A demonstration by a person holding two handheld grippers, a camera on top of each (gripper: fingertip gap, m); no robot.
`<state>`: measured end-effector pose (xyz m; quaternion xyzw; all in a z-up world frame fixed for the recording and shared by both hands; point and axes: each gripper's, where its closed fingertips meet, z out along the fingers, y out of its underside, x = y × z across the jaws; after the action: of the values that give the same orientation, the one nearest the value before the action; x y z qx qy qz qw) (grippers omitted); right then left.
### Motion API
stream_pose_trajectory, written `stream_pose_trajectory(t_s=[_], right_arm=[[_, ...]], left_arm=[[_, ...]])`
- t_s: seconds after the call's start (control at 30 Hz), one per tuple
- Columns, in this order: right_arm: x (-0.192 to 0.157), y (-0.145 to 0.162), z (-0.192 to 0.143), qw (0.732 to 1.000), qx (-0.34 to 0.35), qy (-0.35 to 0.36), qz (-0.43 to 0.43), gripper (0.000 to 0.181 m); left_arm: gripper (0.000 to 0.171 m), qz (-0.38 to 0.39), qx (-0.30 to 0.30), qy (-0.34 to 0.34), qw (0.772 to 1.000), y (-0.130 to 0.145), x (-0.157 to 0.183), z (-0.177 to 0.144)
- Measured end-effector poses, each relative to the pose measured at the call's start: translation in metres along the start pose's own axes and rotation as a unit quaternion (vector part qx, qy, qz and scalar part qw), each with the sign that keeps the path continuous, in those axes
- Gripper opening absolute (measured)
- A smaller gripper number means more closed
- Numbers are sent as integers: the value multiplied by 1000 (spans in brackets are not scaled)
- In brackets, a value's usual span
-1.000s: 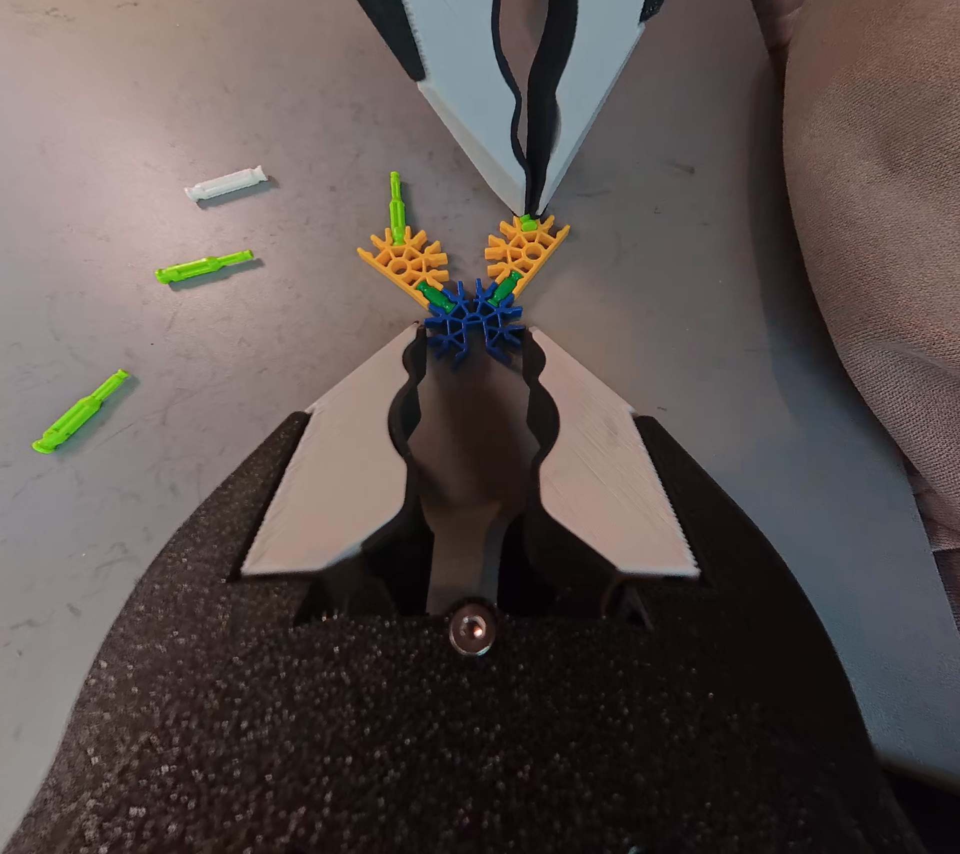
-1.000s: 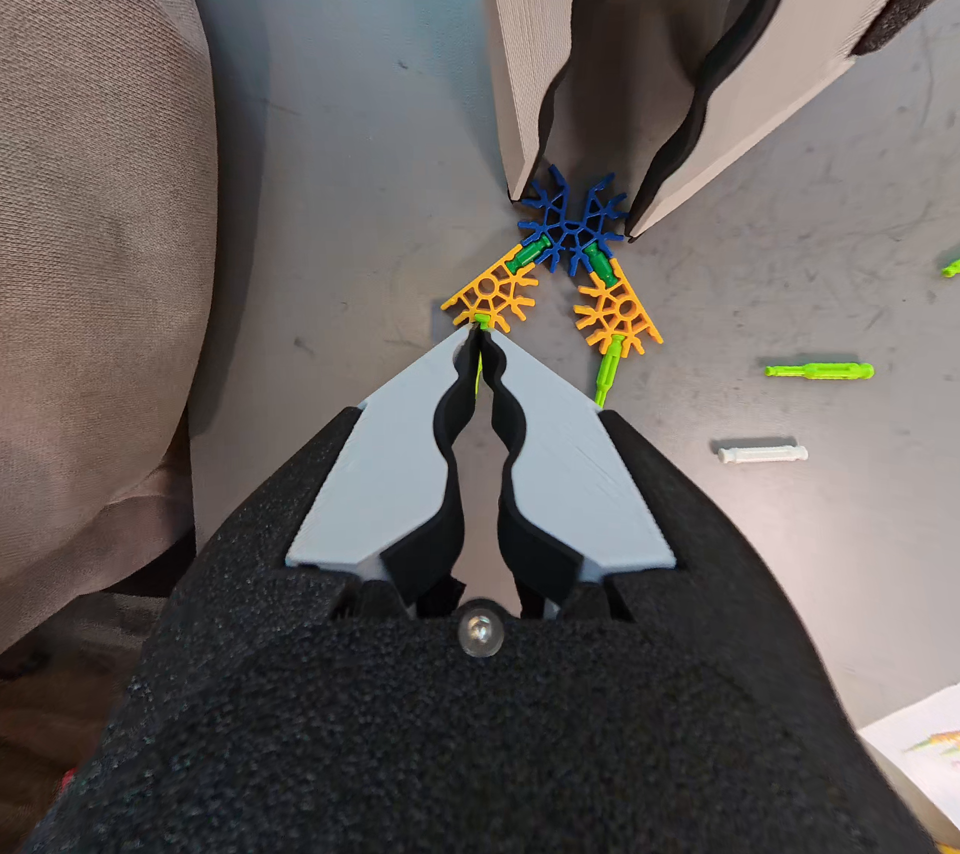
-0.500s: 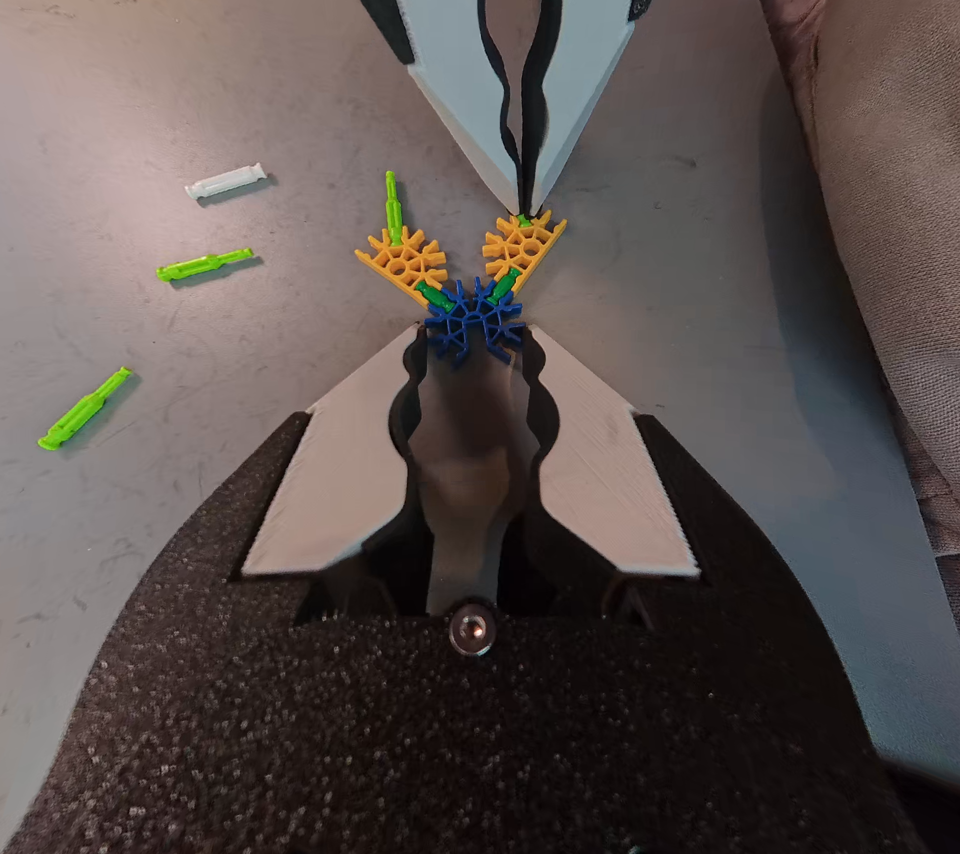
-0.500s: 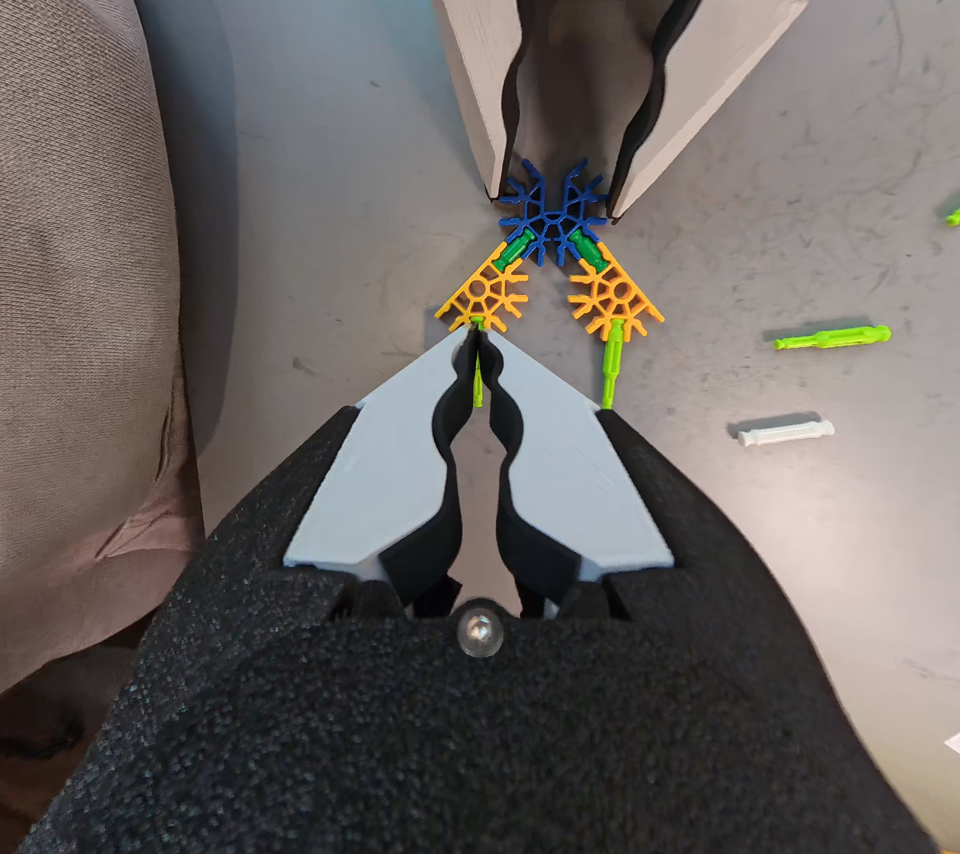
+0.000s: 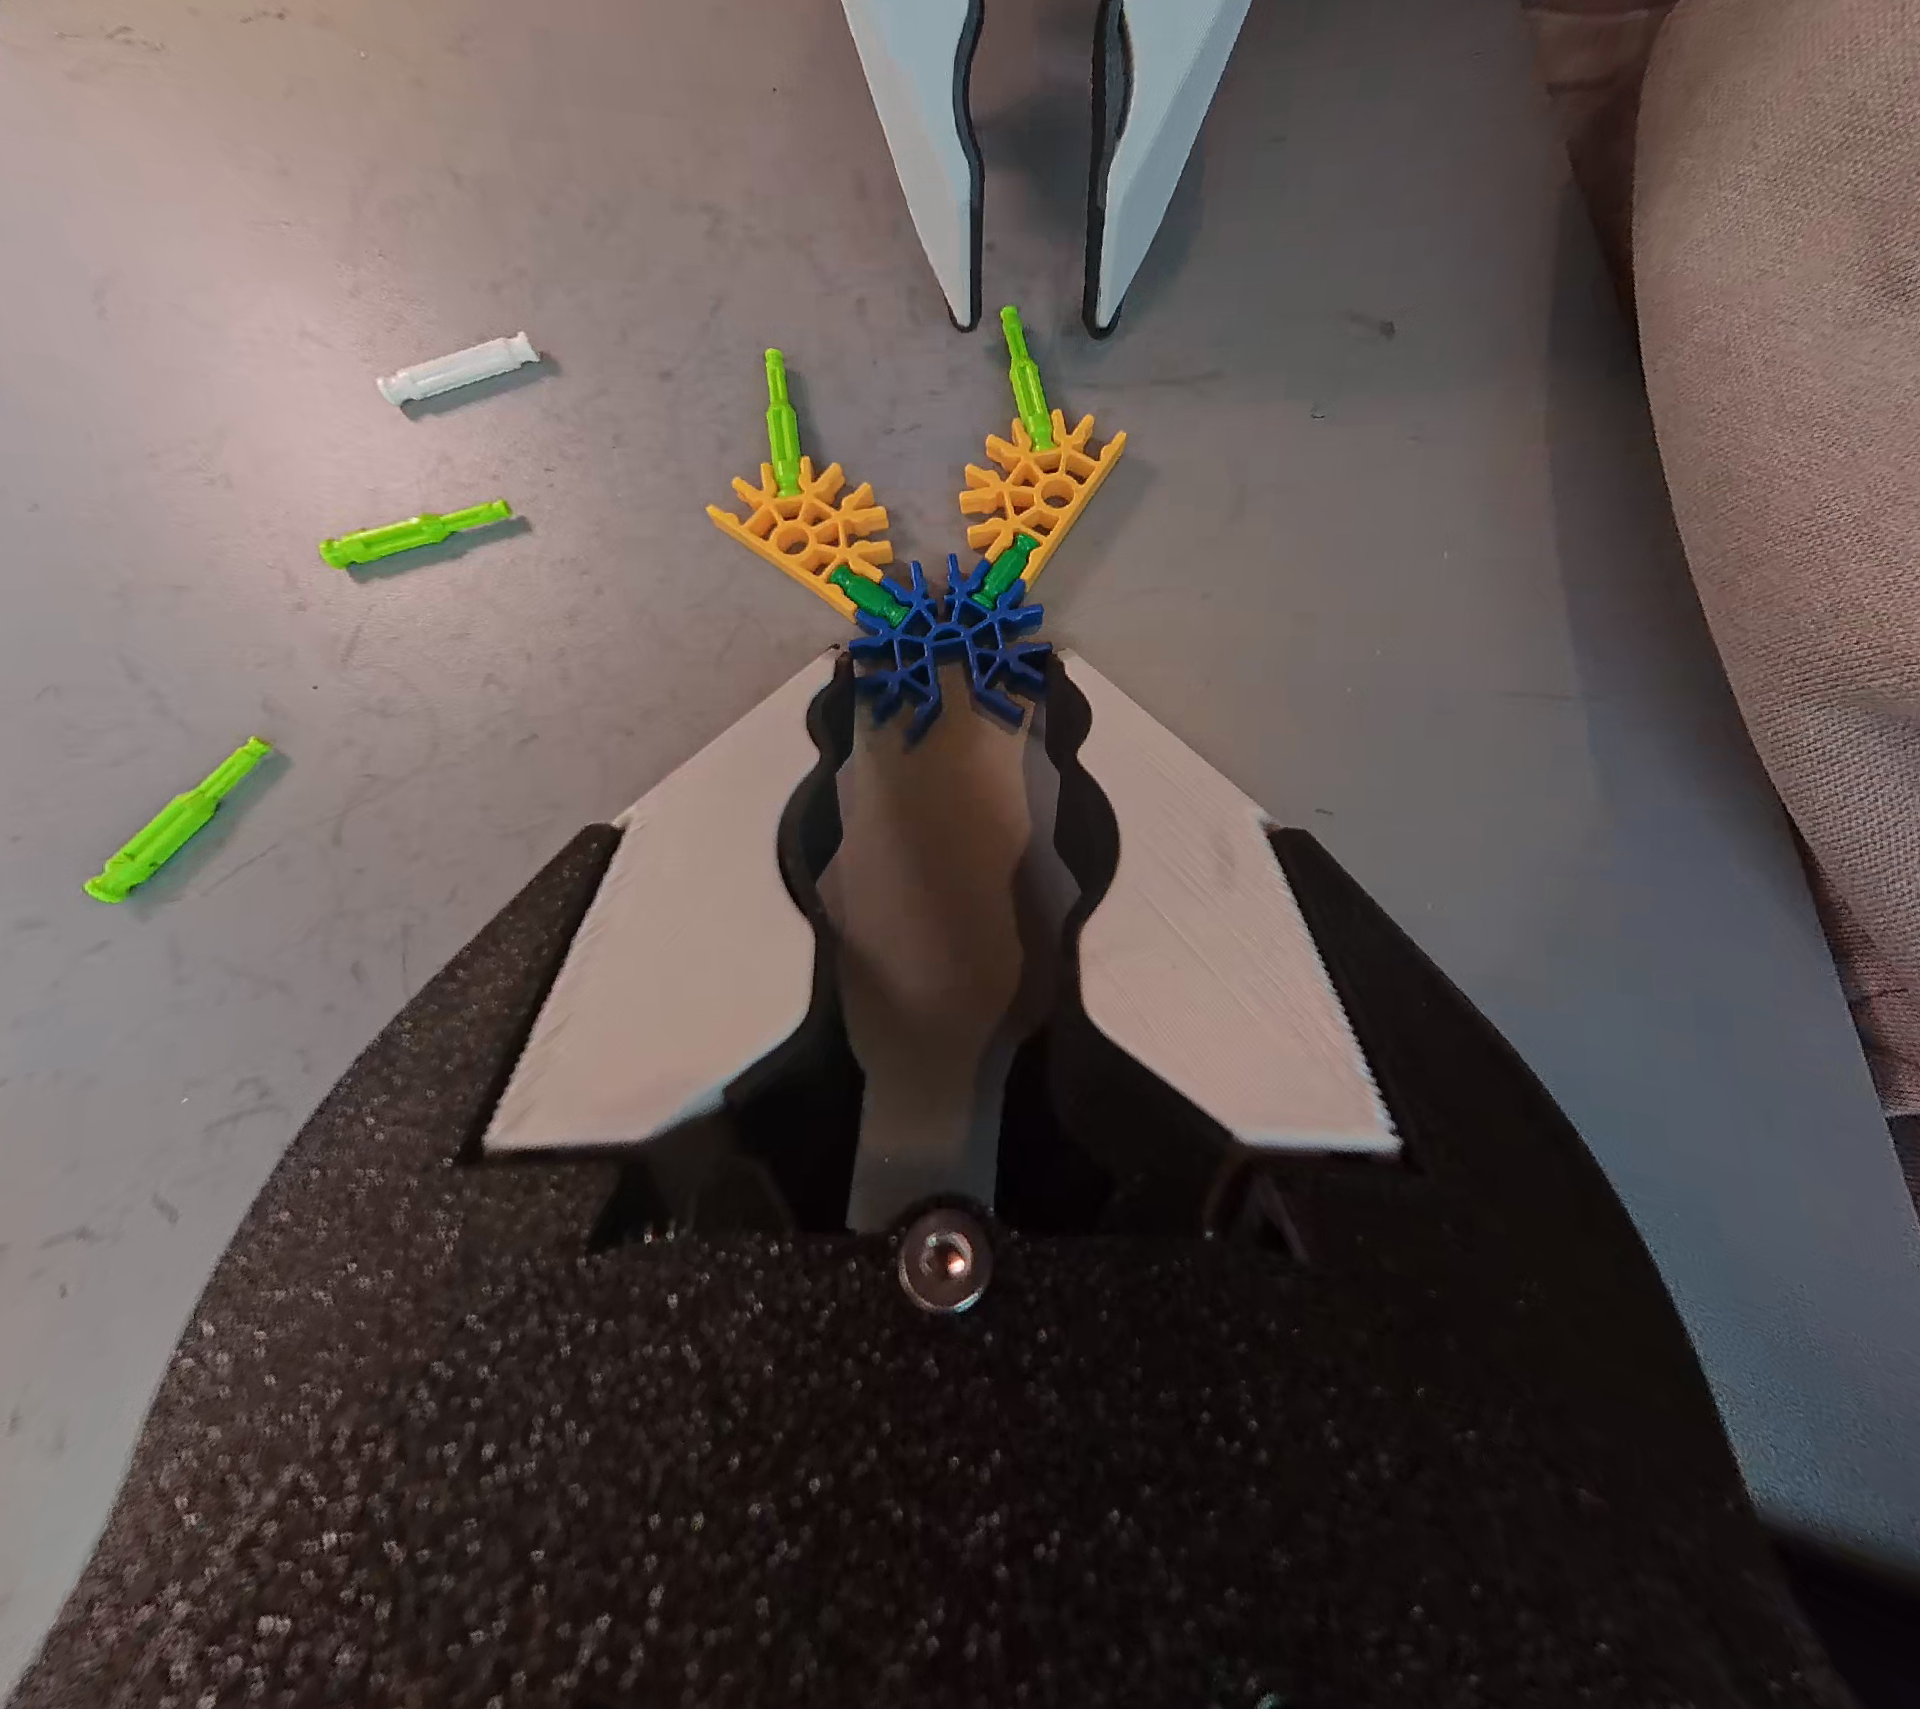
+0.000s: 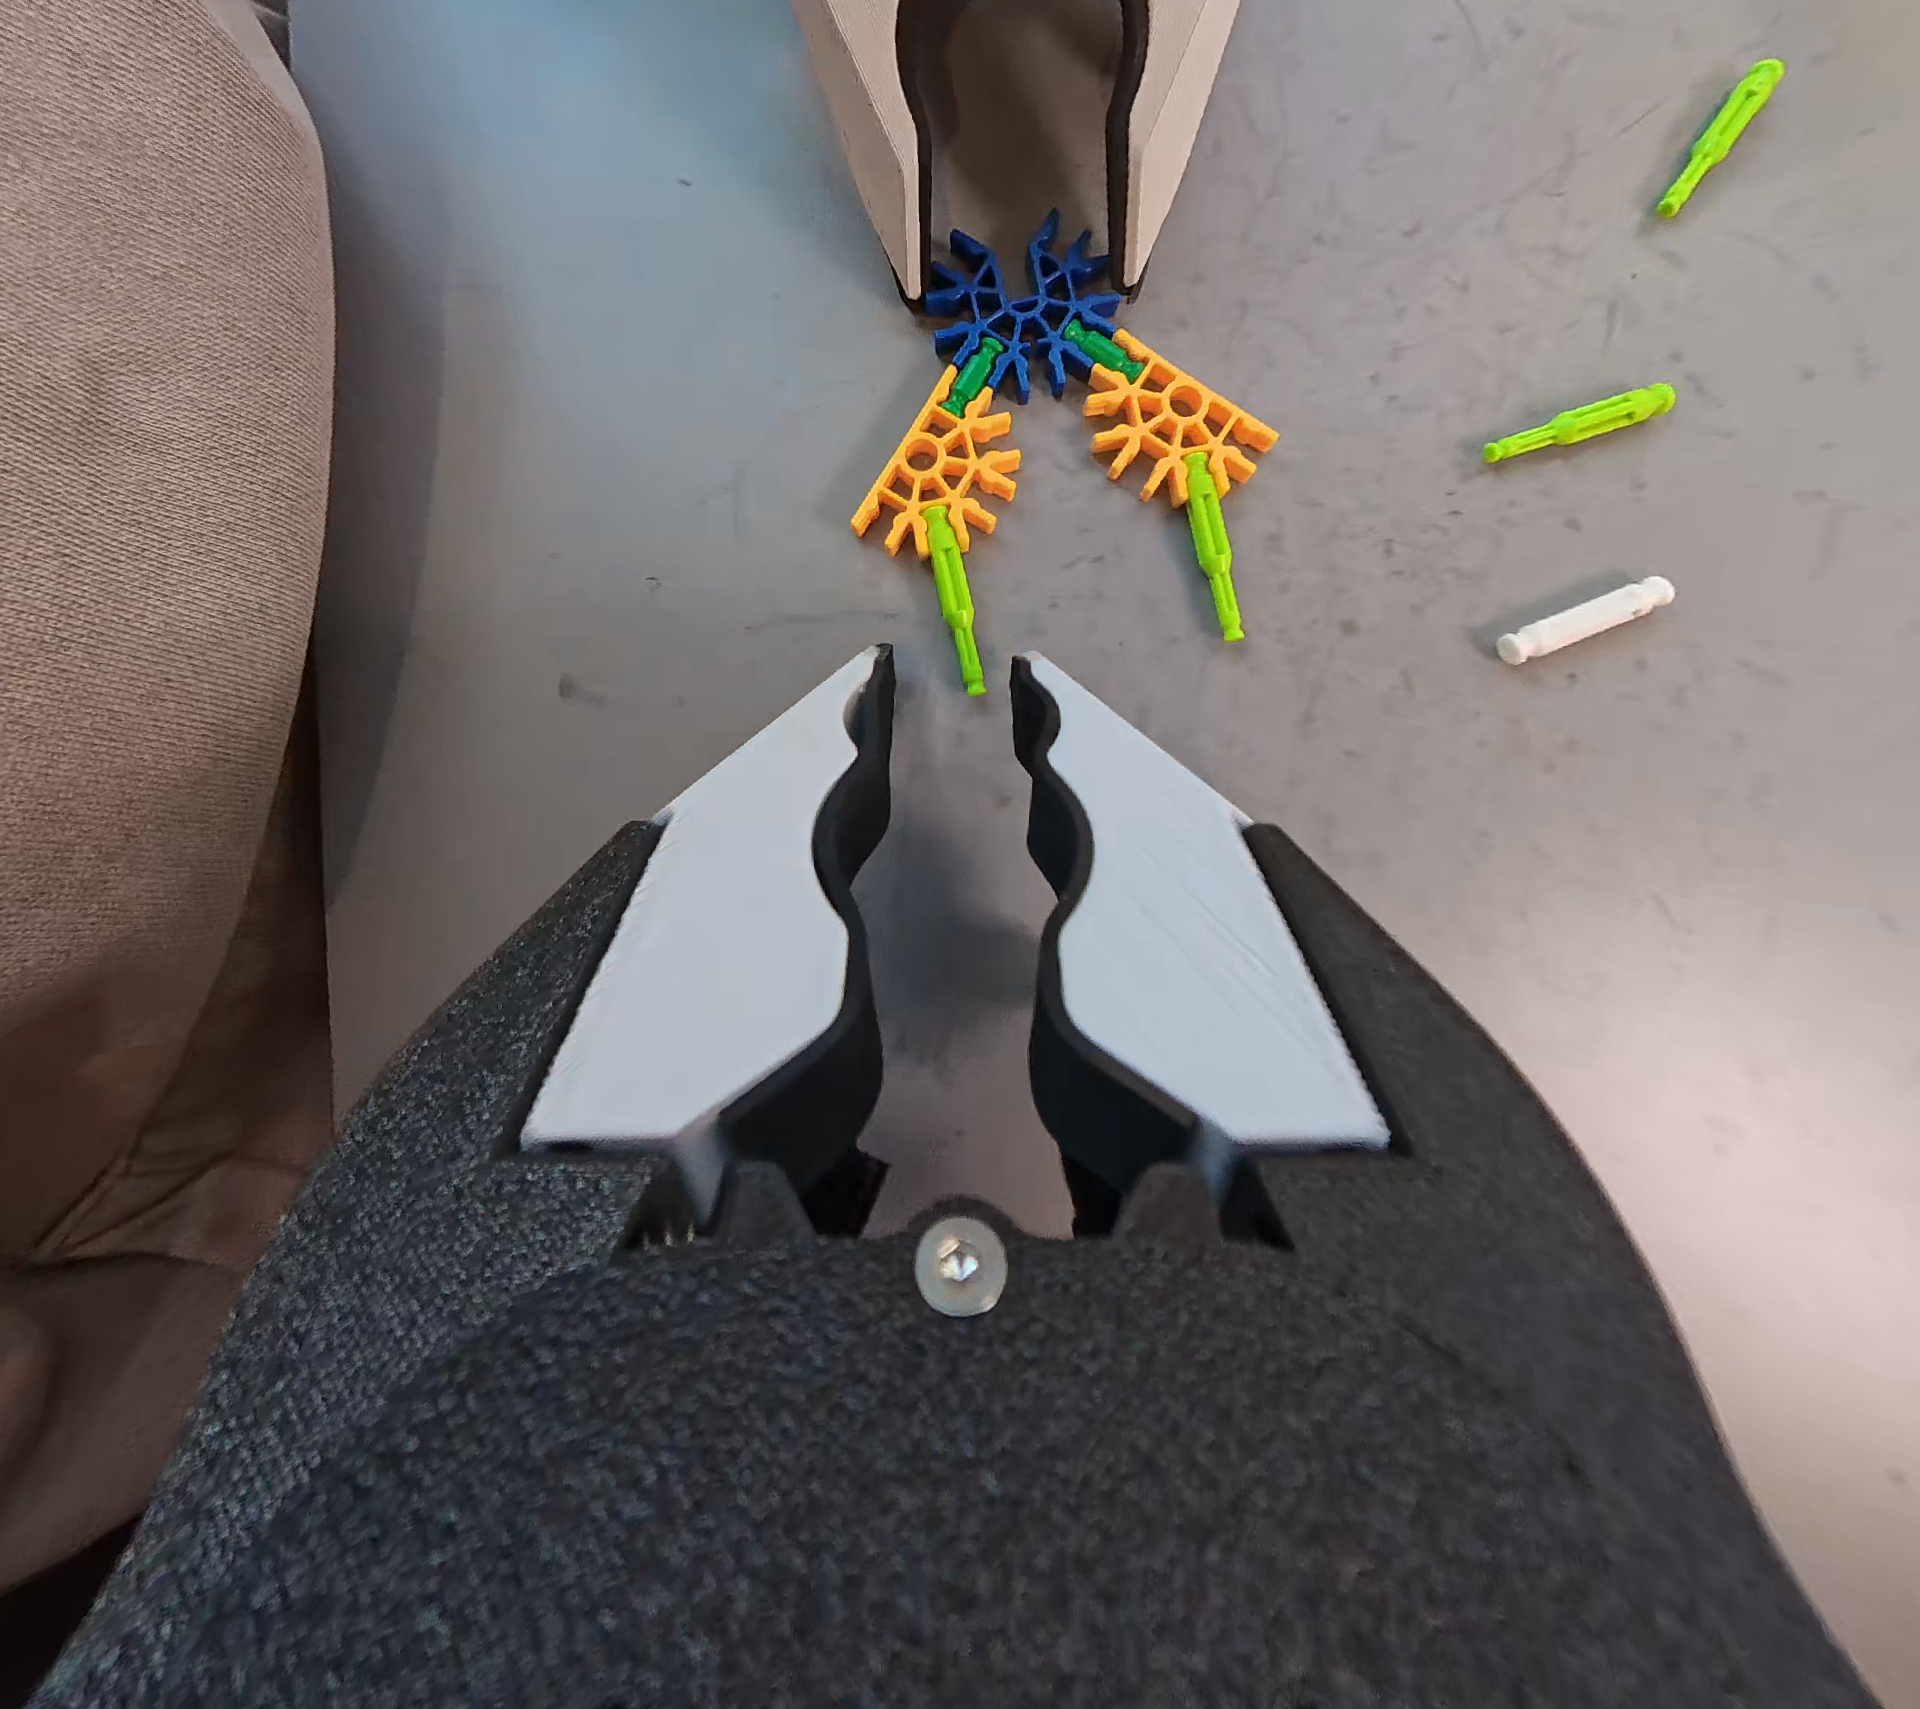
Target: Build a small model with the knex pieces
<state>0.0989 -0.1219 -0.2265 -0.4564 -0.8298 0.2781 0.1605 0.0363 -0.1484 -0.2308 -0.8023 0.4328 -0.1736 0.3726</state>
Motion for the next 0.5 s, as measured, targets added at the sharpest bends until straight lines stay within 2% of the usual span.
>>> stream_pose_trajectory(t_s=[0.2, 0.5], right_arm=[[2, -7, 9, 1000, 0, -21, -19, 3], [15, -13, 14, 999, 3, -24, -40, 3]], left_arm=[[37, 12, -2, -10, 1000, 0, -1, -1], [37, -13, -4, -24, 1000, 7, -14, -9]])
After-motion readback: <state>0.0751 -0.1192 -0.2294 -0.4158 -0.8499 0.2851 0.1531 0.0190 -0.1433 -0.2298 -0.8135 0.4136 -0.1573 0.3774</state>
